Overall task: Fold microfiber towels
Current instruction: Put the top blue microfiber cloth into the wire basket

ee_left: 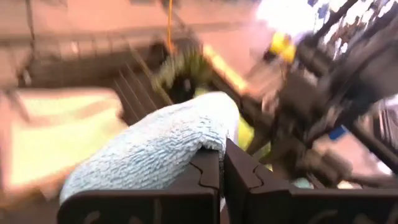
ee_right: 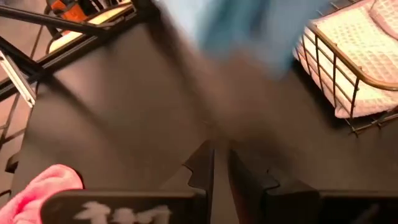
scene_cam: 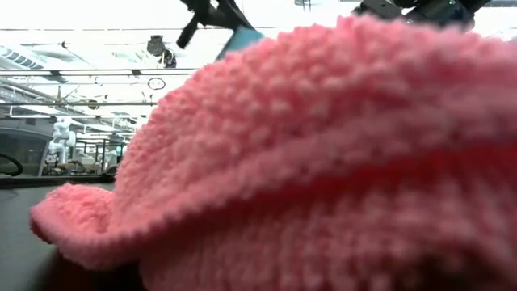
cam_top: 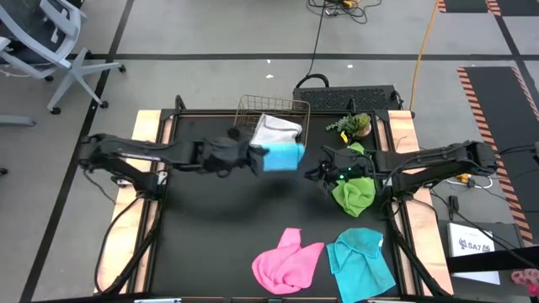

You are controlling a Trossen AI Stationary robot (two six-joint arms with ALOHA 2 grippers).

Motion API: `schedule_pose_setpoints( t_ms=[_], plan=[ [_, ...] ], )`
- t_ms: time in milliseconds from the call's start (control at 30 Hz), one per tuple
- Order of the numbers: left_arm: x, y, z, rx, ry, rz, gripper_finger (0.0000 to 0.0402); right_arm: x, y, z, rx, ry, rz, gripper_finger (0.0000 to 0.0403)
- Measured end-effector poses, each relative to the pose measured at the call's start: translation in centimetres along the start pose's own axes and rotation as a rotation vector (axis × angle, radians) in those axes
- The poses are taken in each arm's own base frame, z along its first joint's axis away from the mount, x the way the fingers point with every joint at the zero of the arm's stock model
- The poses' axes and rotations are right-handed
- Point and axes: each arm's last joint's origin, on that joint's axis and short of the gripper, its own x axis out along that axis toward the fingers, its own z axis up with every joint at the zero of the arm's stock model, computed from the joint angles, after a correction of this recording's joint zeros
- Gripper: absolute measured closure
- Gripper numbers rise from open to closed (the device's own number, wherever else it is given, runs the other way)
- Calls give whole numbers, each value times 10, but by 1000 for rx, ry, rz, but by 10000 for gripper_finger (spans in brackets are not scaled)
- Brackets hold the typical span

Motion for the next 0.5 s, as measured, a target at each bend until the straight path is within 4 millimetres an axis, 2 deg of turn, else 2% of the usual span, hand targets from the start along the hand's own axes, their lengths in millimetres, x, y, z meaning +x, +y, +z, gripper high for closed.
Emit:
schedule_pose_setpoints(
  t_ms=[100,200,500],
  plan=[
    [-14,7,20,28,-92,15,401,0,0,0,6,-2,1,369],
    [-16,17,33,46,-130,51,401,0,0,0,11,-3,1,369],
    [4,50,52,54,-76,61,401,0,0,1,43,-9,5,369]
  ],
)
